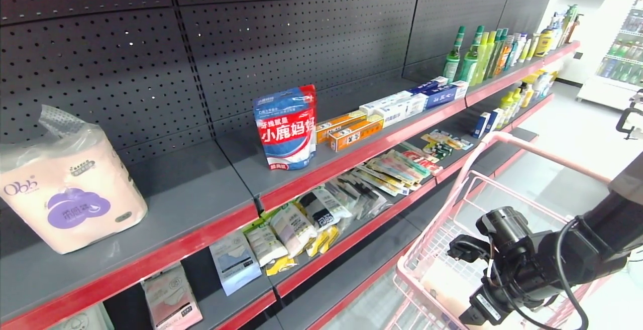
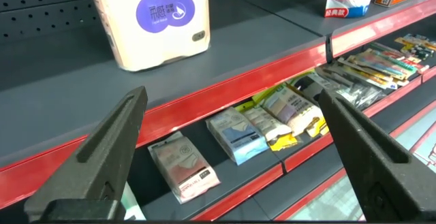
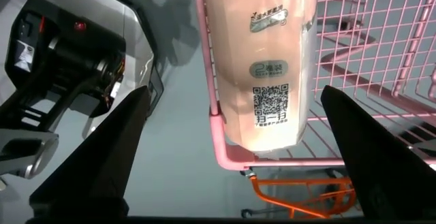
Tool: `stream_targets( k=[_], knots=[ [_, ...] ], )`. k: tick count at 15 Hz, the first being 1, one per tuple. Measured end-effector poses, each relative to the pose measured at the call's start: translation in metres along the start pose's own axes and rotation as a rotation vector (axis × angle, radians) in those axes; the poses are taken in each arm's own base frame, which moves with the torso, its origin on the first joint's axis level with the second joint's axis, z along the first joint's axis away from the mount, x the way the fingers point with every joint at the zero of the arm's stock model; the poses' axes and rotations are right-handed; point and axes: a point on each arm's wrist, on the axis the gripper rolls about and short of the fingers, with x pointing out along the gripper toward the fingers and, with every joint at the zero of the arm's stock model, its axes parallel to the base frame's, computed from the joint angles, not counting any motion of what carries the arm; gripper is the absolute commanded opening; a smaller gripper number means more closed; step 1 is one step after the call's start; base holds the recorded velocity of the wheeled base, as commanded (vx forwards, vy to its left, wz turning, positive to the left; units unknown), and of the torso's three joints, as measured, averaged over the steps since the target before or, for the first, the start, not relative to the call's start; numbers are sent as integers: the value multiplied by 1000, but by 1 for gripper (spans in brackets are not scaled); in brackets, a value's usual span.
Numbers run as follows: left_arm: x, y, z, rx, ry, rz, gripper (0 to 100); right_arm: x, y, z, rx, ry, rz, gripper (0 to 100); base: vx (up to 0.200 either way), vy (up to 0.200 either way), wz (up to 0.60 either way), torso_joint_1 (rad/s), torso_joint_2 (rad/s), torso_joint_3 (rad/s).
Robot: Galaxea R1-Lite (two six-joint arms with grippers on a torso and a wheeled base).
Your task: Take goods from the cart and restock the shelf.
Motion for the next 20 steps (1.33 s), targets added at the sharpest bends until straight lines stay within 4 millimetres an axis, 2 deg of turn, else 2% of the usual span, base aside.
stream_targets(
  k=[4, 9, 15, 20],
  knots=[
    [0, 0, 0, 0, 0, 0, 100, 4, -4, 8, -26, -11, -6, 100, 0, 0, 0, 0, 0, 0],
    [0, 0, 0, 1, 0, 0, 100, 21, -12, 23, -50, -9, -5, 100, 0, 0, 0, 0, 0, 0],
    [0, 0, 0, 0, 0, 0, 100, 37, -15, 26, -63, 16, 9, 100, 0, 0, 0, 0, 0, 0],
    [0, 0, 0, 0, 0, 0, 100, 49, -24, 38, -59, 3, -2, 100, 0, 0, 0, 0, 0, 0]
  ],
)
